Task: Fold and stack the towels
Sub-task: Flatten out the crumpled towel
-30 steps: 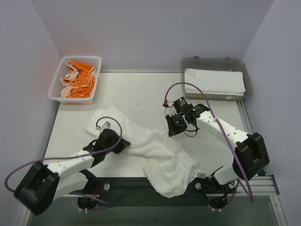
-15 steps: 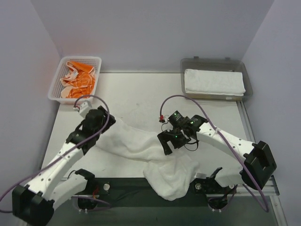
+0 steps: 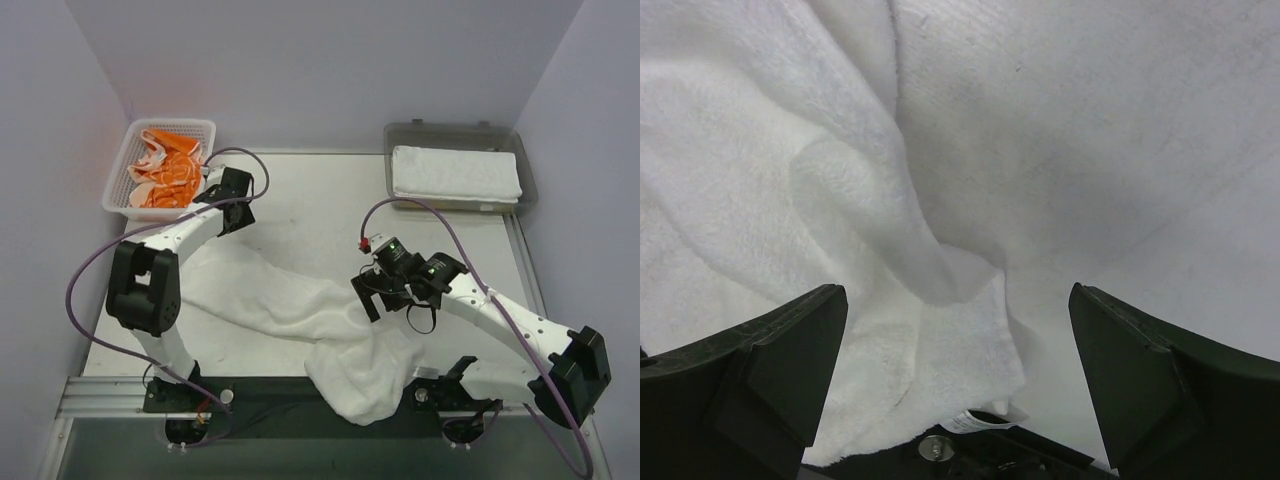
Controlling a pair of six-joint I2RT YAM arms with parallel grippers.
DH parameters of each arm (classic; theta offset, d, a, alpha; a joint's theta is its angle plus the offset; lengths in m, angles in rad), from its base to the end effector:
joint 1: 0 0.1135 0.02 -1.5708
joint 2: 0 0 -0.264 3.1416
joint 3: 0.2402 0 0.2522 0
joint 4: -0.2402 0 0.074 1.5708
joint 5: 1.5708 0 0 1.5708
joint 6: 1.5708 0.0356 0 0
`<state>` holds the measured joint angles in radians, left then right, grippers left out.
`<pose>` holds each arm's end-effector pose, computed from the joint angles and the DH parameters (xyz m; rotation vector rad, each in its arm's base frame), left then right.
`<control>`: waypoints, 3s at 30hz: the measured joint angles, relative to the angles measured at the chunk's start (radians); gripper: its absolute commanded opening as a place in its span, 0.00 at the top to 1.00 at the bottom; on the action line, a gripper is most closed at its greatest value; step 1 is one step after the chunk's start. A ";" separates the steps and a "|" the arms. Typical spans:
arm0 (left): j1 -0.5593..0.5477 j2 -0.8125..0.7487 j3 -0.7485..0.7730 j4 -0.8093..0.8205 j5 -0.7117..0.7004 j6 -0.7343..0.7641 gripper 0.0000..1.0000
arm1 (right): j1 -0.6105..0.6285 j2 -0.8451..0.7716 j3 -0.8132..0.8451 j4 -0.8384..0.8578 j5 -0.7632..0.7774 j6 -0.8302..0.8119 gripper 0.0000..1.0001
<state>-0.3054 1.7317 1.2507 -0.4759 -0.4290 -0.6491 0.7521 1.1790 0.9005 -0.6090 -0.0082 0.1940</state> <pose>0.3559 -0.0967 0.2270 -0.5752 2.3425 0.1153 0.1754 0.1644 0.2628 -0.6936 2.4075 0.4150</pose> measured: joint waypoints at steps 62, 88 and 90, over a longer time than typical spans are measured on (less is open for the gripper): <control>0.102 -0.155 0.150 -0.148 -0.082 0.096 1.00 | -0.258 -0.047 -0.147 -0.003 -0.118 0.209 0.24; 0.433 -0.340 -0.086 0.011 -0.006 0.234 1.00 | -0.183 0.489 0.092 -0.013 -0.011 0.194 0.57; 0.437 -0.359 -0.117 0.029 0.001 0.236 1.00 | -0.201 0.463 0.111 0.002 0.006 0.183 0.44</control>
<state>0.1314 1.3727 1.1336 -0.4465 -0.4282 -0.4133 0.5510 1.6424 1.0115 -0.6075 -0.0021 0.3767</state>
